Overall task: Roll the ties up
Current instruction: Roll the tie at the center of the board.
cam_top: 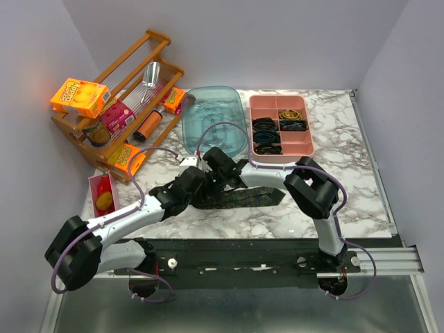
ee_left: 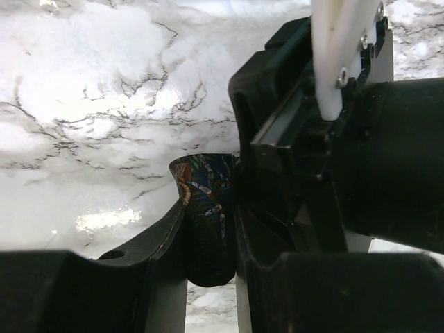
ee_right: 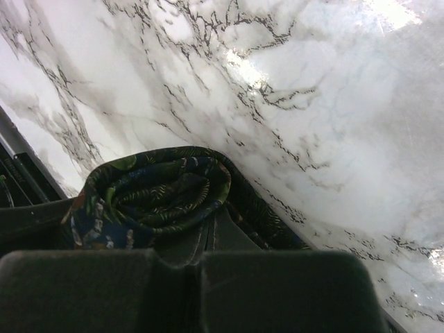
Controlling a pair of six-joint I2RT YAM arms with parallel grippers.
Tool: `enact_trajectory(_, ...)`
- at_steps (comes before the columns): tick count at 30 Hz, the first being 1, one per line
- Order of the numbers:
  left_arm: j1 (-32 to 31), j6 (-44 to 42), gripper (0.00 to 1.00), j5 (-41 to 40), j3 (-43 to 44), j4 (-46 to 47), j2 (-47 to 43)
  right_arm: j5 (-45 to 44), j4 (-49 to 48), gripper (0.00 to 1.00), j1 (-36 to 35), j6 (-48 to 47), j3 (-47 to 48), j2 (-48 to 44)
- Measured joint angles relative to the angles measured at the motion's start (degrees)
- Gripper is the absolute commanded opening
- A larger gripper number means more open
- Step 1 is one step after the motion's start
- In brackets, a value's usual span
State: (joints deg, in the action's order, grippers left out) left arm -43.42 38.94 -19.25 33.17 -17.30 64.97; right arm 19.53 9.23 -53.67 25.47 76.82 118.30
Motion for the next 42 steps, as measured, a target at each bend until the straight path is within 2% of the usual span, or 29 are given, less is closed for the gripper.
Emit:
enact_trajectory(10,-3.9,0.8,0.00,-6.5,2.8,-3.6,4.0,-2.1,0.7,0.01,0.0,0.0,-0.5,-1.2)
enact_trajectory(21,-5.2,1.5,0.00,-8.7,2.6,-5.3,4.0,-4.1,1.3,0.01,0.0,-1.6,-5.9,-10.1)
enact_trajectory(34,-5.9,2.1,0.00,-10.8,2.6,-5.6,5.5,-2.3,3.3,0.01,0.0,-3.5,-8.4,-7.7)
enact_trajectory(42,-5.9,1.8,0.00,-11.6,2.6,-5.6,5.1,-1.7,4.6,0.01,-0.2,-3.4,-3.5,-3.6)
